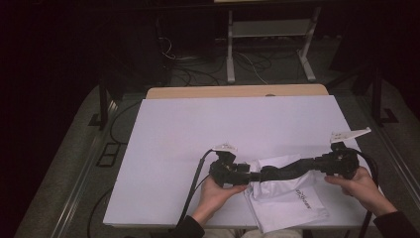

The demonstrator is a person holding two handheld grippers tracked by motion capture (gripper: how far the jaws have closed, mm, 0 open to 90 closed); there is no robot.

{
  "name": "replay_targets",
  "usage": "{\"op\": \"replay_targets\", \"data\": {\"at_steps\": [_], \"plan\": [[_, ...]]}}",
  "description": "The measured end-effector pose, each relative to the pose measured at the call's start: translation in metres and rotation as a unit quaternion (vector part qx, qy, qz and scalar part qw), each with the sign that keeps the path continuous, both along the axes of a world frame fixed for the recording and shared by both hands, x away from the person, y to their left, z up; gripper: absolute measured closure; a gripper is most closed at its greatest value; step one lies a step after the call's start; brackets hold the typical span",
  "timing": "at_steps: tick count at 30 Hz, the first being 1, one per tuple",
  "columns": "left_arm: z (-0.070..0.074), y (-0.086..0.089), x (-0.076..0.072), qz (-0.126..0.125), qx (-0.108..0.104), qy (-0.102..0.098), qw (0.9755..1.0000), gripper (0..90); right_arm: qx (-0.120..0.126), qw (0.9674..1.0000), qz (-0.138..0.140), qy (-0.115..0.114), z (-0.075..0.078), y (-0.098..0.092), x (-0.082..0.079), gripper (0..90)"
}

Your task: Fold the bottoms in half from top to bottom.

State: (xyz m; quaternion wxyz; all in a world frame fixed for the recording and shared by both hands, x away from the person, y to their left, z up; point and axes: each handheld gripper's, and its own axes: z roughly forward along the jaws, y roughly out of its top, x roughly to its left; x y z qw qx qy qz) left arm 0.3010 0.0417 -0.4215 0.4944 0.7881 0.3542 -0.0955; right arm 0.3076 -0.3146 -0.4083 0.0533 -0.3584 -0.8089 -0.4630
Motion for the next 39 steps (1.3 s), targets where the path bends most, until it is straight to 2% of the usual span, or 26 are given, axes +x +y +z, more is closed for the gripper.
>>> {"op": "replay_targets", "data": {"at_steps": [4,11,14,23,31,39], "plan": [[0.001,0.001,0.005,0.008,-0.002,-0.002,1.0000,35.9,0.001,0.9999,0.010,0.000,-0.001,-0.002,-0.003,79.3],[0.002,0.003,0.015,0.018,0.001,-0.005,0.9998,31.1,0.006,0.9987,0.051,-0.001,-0.001,0.000,-0.010,79.3],[0.002,0.004,0.019,0.024,0.004,-0.010,0.9997,29.7,-0.003,0.9981,0.062,0.001,-0.001,0.001,-0.013,79.3],[0.000,0.005,0.028,0.033,0.011,-0.011,0.9993,24.9,-0.009,0.9972,0.074,0.005,-0.003,0.000,-0.020,79.3],[-0.002,0.009,0.034,0.044,0.016,-0.005,0.9989,24.4,-0.016,0.9961,0.087,0.006,-0.006,0.000,-0.027,79.3],[-0.002,0.012,0.035,0.047,0.013,-0.006,0.9988,24.0,-0.025,0.9939,0.106,0.019,-0.010,-0.002,-0.036,78.9]]}}
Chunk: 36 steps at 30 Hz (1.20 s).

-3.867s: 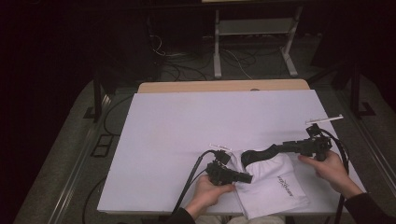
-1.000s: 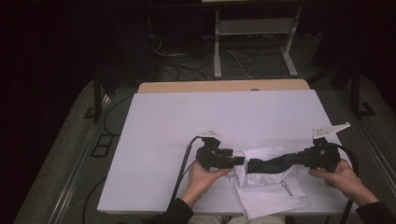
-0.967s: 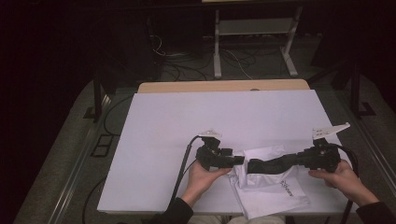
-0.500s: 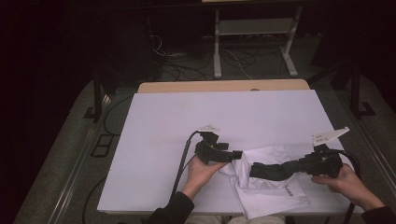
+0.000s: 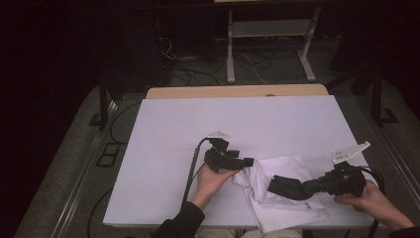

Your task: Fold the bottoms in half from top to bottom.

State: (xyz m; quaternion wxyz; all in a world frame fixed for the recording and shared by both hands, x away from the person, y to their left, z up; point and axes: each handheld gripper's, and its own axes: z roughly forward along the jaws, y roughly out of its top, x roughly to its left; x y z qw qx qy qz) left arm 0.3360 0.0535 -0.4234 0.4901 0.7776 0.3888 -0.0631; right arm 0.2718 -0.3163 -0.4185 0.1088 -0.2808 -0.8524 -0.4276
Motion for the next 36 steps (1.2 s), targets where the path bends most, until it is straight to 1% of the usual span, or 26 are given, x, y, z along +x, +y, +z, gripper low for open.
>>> {"op": "replay_targets", "data": {"at_steps": [6,9,12,14,17,18,21,23,26,27,29,30,33,34,36], "plan": [[0.000,0.002,0.001,0.001,-0.003,-0.002,1.0000,23.4,-0.011,0.9997,0.013,0.018,-0.004,-0.002,-0.006,77.1],[0.001,0.003,0.001,0.001,-0.004,-0.002,1.0000,22.9,-0.023,0.9992,0.017,0.028,-0.004,-0.003,-0.009,74.4],[0.001,0.005,0.001,0.002,-0.005,-0.002,1.0000,22.8,-0.040,0.9983,0.022,0.037,-0.004,-0.004,-0.013,69.4],[0.001,0.006,0.002,0.000,-0.003,-0.004,1.0000,22.7,-0.057,0.9973,0.023,0.039,-0.004,-0.004,-0.016,65.6],[0.001,0.008,0.002,0.000,-0.007,-0.007,1.0000,22.5,-0.065,0.9969,0.019,0.039,-0.004,-0.007,-0.019,57.7],[0.001,0.009,0.002,0.001,-0.007,-0.008,0.9999,22.4,-0.063,0.9970,0.018,0.040,-0.004,-0.009,-0.020,53.8],[0.002,0.011,0.002,-0.001,-0.007,-0.010,0.9999,22.2,-0.056,0.9975,0.010,0.042,-0.001,-0.014,-0.019,46.6],[0.003,0.012,0.001,-0.001,-0.010,-0.011,0.9999,21.9,-0.050,0.9980,-0.002,0.038,0.003,-0.018,-0.017,41.4],[0.004,0.015,0.001,-0.005,-0.012,-0.015,0.9998,21.4,-0.037,0.9985,-0.024,0.032,0.009,-0.023,-0.011,36.5],[0.004,0.015,0.001,-0.006,-0.012,-0.015,0.9998,21.3,-0.031,0.9985,-0.032,0.031,0.011,-0.024,-0.008,36.4],[0.005,0.017,0.001,-0.008,-0.014,-0.017,0.9997,21.1,-0.028,0.9985,-0.041,0.024,0.015,-0.024,-0.003,35.0],[0.005,0.017,0.001,-0.009,-0.014,-0.019,0.9997,21.1,-0.021,0.9984,-0.047,0.022,0.016,-0.023,0.001,34.1],[0.005,0.020,0.000,-0.009,-0.018,-0.022,0.9995,20.9,-0.010,0.9980,-0.059,0.020,0.018,-0.020,0.010,34.3],[0.006,0.021,0.000,-0.010,-0.019,-0.024,0.9995,20.8,-0.008,0.9976,-0.065,0.020,0.018,-0.019,0.013,37.1],[0.007,0.023,0.000,-0.010,-0.022,-0.028,0.9993,20.3,-0.015,0.9965,-0.080,0.017,0.018,-0.015,0.021,43.6]]}}
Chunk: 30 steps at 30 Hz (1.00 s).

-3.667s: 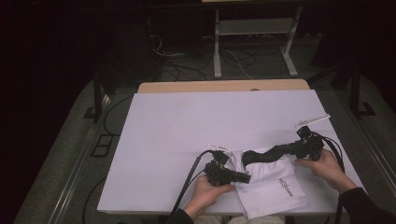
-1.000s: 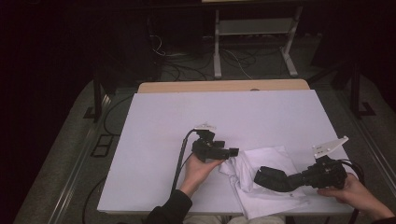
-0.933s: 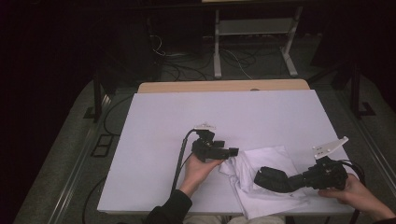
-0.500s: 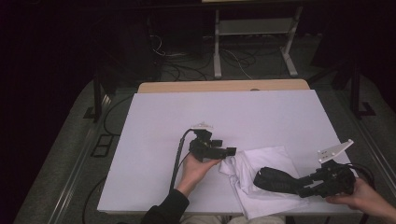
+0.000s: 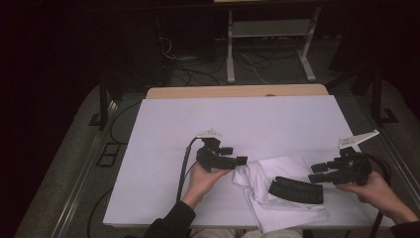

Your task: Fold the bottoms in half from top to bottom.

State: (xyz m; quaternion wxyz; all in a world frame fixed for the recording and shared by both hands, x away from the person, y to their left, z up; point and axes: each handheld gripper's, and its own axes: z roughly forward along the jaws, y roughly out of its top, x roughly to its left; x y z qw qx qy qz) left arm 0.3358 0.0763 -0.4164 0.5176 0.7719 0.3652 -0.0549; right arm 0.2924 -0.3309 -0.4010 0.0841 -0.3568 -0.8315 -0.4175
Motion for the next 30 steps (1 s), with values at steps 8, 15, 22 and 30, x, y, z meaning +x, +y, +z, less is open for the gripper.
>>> {"op": "replay_targets", "data": {"at_steps": [8,15,22,30], "plan": [[0.004,0.005,-0.003,-0.008,-0.009,-0.017,0.9998,16.4,-0.023,0.9997,-0.008,0.008,-0.008,0.019,0.026,77.4],[0.006,0.007,-0.005,-0.020,-0.012,-0.032,0.9992,13.7,-0.036,0.9991,0.005,0.024,-0.018,0.033,0.040,84.0],[0.005,0.007,-0.007,-0.025,-0.011,-0.041,0.9988,12.9,-0.048,0.9973,0.029,0.049,-0.029,0.044,0.046,84.8],[0.002,0.008,-0.007,-0.027,-0.013,-0.042,0.9987,12.7,-0.054,0.9949,0.043,0.072,-0.039,0.050,0.052,85.4]]}}
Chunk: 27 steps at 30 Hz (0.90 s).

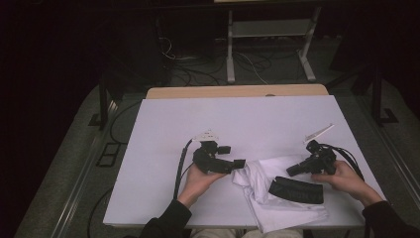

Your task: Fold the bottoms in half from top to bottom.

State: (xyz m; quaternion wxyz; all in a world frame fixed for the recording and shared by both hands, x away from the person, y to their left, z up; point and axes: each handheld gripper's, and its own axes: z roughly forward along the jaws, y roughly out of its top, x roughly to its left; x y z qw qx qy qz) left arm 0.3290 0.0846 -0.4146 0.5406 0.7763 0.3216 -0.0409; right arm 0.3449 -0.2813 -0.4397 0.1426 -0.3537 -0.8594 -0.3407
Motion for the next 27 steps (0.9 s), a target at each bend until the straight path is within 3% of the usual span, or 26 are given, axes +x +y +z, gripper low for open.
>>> {"op": "replay_targets", "data": {"at_steps": [8,14,20,27], "plan": [[-0.003,0.003,0.001,0.003,-0.003,0.002,1.0000,12.7,-0.007,0.9999,0.011,0.010,-0.008,0.009,0.005,85.4],[-0.004,0.003,0.001,0.004,-0.003,0.002,1.0000,12.7,-0.004,0.9993,0.025,0.029,-0.011,0.017,0.007,85.8],[-0.006,0.004,0.002,0.005,-0.003,0.004,1.0000,12.7,0.025,0.9972,0.050,0.050,-0.011,0.018,0.005,87.1],[-0.006,0.004,0.002,0.006,-0.004,0.006,1.0000,12.7,0.053,0.9939,0.078,0.057,-0.002,0.018,-0.007,87.6]]}}
